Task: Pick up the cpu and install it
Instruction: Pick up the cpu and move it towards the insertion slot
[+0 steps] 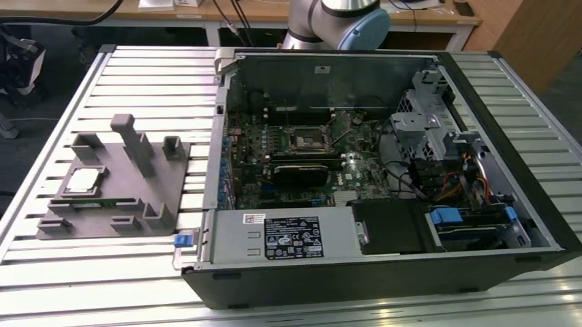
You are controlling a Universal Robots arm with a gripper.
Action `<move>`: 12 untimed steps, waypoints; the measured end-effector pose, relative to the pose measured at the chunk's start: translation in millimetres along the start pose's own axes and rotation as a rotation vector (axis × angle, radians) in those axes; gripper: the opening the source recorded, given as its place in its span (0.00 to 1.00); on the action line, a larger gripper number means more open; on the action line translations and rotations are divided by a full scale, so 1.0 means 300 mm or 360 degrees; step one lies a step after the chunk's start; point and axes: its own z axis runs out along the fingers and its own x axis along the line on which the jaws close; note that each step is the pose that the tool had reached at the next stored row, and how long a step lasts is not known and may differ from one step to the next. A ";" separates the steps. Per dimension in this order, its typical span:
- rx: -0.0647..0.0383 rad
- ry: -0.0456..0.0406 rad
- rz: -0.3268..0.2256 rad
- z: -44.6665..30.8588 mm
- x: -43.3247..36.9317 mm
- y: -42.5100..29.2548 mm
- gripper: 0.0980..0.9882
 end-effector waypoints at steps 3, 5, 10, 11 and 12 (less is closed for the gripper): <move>0.0000 0.0000 0.0000 0.008 0.001 -0.002 0.01; 0.0000 0.0000 0.0000 0.014 0.001 -0.004 0.01; 0.0000 0.0000 0.0000 0.028 0.002 -0.006 0.01; 0.0000 0.0000 0.0000 0.031 0.002 -0.006 0.01; 0.0000 0.0000 0.0000 0.033 0.002 -0.006 0.01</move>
